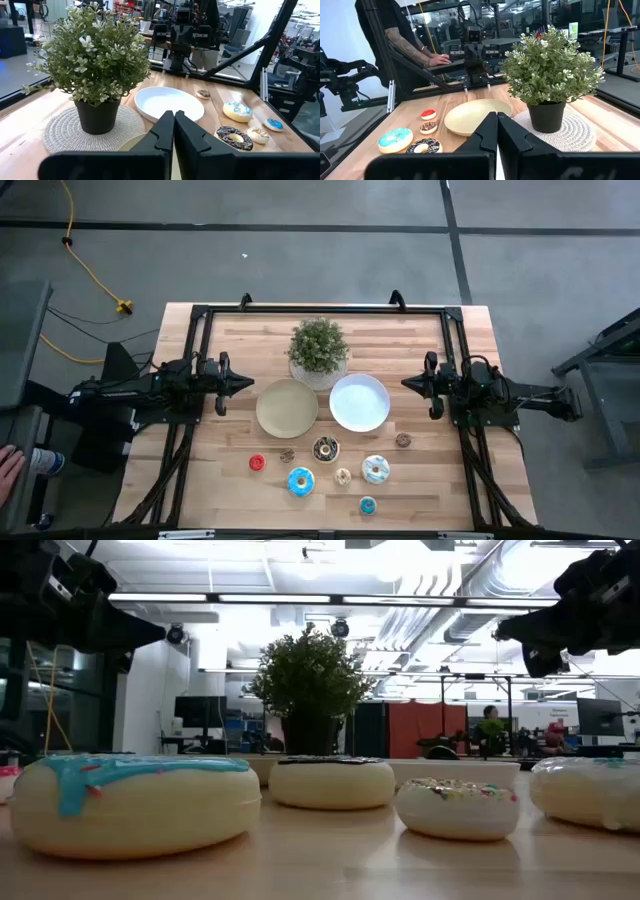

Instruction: Pick & Place donuts

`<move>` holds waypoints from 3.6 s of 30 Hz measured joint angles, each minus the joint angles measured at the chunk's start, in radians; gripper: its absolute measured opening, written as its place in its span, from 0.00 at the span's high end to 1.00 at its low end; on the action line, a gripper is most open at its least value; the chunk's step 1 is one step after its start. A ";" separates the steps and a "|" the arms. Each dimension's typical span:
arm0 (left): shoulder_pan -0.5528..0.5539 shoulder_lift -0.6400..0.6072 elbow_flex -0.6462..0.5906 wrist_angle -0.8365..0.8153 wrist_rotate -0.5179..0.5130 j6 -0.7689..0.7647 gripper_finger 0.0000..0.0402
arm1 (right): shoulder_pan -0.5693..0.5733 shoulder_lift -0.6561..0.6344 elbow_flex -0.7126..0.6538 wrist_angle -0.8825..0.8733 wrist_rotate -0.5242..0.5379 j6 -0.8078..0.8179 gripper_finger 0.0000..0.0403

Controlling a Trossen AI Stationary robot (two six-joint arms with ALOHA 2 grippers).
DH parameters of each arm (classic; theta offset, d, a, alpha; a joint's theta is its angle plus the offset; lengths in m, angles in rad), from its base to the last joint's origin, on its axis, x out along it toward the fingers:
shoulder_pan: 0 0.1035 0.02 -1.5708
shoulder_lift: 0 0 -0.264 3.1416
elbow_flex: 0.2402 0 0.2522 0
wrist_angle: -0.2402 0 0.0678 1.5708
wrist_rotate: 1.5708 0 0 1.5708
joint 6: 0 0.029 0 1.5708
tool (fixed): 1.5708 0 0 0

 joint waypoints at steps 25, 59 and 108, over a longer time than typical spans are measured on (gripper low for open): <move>0.000 0.000 0.000 0.000 0.000 0.000 0.98 | 0.000 0.000 0.000 0.000 0.000 0.000 1.00; 0.000 0.000 0.000 0.000 0.000 0.000 0.98 | 0.000 0.000 0.000 0.000 0.000 0.000 1.00; 0.000 0.259 0.397 -0.369 -0.073 -0.030 0.98 | 0.000 0.000 0.000 0.000 0.000 0.000 1.00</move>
